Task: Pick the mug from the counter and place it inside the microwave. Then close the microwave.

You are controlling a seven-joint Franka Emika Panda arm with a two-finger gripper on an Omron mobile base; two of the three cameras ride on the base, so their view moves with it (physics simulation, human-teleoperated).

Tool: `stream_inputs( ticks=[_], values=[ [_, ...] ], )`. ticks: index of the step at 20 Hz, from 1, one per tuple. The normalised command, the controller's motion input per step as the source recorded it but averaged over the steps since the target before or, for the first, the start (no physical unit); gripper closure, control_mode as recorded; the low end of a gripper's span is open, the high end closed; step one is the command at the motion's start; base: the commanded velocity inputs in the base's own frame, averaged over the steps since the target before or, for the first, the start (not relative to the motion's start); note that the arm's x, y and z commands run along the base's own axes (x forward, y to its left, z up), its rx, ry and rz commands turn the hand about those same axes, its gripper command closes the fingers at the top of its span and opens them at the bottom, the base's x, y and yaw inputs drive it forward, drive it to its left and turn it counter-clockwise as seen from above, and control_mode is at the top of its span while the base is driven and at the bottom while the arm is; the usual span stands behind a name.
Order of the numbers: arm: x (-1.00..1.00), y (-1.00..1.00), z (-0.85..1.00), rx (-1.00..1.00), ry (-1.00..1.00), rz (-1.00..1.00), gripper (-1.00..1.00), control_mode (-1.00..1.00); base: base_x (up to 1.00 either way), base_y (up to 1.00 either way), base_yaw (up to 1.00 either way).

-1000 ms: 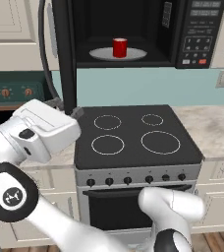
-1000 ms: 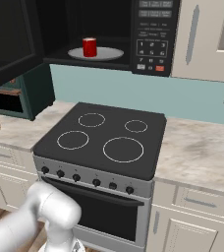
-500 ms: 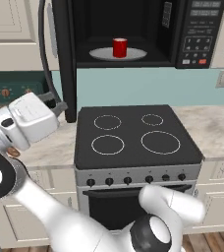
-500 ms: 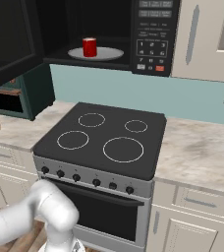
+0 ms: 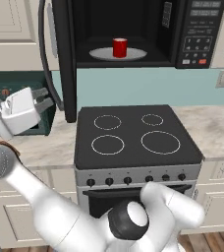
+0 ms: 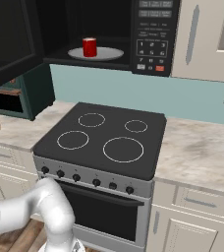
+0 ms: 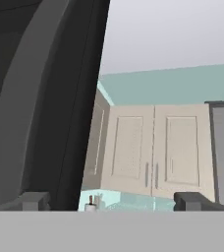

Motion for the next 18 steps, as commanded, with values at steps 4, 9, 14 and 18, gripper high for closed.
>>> stream_inputs(
  ticks=[4, 9, 14, 18],
  values=[
    [0.19, 0.09, -0.14, 0.0, 0.0, -0.12, -1.0, -1.0, 0.0, 0.0, 0.0],
    [0.28, 0.02, -0.22, 0.0, 0.0, -0.1, -1.0, -1.0, 0.0, 0.0, 0.0],
    [0.25, 0.06, -0.11, 0.0, 0.0, -0.03, -1.0, -1.0, 0.0, 0.0, 0.0],
    [0.15, 0.12, 0.0, 0.0, 0.0, 0.0, -1.0, -1.0, 0.0, 0.0, 0.0]
  ],
)
